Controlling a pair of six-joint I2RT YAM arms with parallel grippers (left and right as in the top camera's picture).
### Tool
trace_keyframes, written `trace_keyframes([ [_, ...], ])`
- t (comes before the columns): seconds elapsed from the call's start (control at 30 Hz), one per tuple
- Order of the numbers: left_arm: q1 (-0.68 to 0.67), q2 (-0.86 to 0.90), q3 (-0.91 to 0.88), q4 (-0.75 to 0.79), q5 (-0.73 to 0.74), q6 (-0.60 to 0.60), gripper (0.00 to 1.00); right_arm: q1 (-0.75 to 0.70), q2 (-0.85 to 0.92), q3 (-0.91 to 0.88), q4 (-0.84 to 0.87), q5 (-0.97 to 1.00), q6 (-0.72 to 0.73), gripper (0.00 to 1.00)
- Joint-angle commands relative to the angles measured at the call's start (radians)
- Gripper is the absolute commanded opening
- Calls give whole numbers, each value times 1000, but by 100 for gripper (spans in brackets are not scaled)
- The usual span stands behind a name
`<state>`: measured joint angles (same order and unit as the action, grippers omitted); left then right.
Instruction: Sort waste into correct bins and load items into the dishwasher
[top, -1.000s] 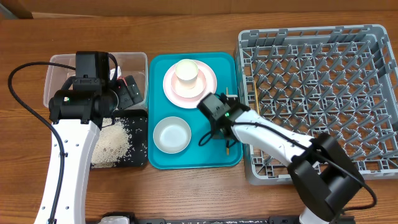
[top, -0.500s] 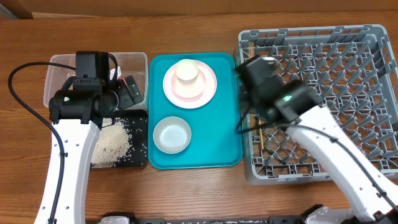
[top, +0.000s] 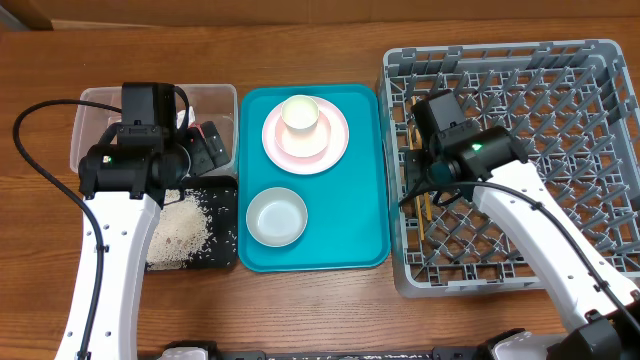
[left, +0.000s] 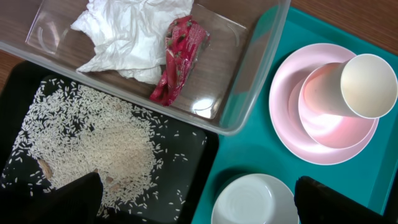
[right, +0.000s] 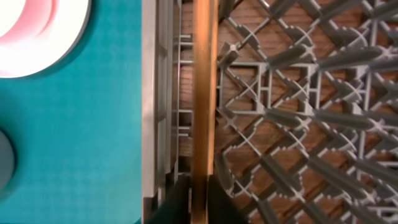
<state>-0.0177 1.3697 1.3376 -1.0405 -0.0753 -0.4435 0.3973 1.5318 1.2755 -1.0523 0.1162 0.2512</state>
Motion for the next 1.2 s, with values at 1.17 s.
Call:
trace_keyframes([
  [1.17,4,-1,14,1,-3,2,100,526,-7,-26,308,-377,79,40],
])
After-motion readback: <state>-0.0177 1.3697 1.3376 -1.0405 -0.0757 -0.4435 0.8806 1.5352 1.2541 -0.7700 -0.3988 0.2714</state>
